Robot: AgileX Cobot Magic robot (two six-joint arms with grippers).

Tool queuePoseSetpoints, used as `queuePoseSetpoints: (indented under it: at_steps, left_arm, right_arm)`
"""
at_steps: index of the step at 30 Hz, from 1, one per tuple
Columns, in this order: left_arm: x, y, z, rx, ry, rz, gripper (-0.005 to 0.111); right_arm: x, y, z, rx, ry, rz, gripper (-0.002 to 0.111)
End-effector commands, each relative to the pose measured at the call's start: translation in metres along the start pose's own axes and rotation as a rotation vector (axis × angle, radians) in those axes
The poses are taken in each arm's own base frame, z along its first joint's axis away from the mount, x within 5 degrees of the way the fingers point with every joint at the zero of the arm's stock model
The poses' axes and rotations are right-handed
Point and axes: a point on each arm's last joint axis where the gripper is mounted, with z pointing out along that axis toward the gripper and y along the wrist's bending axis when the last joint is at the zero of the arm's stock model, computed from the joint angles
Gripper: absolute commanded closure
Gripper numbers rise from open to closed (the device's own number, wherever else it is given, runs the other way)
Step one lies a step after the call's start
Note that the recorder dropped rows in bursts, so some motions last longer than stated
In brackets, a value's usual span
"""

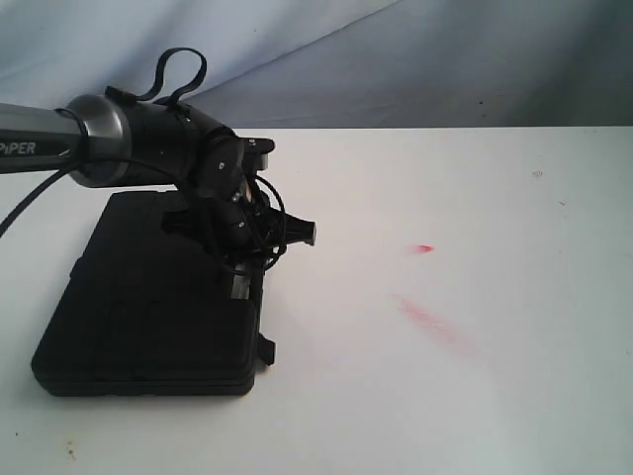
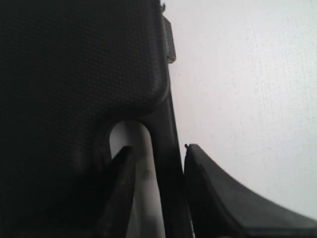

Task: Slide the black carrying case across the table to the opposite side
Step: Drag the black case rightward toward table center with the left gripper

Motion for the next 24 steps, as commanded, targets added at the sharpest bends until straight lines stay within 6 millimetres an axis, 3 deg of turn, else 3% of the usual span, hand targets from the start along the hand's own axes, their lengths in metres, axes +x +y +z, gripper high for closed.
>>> queuePoseSetpoints:
  at_steps: [1, 13, 17, 24]
  left_arm:
    - [0.004, 0.001, 0.013, -0.011, 0.035, -0.012, 0.074]
    - [0.010, 0.002, 0.031, -0.022, 0.079, -0.023, 0.075]
    - [0.010, 0.001, 0.031, -0.019, 0.081, -0.029, 0.107]
    - [0.013, -0.007, 0.031, 0.064, 0.118, -0.162, 0.107]
  right_arm:
    - [0.001, 0.000, 0.000, 0.007, 0.000, -0.020, 0.108]
    - [0.001, 0.000, 0.000, 0.007, 0.000, -0.020, 0.108]
    - [0.001, 0.000, 0.000, 0.007, 0.000, -0.020, 0.108]
    - [0.001, 0.000, 0.000, 0.007, 0.000, -0.020, 0.108]
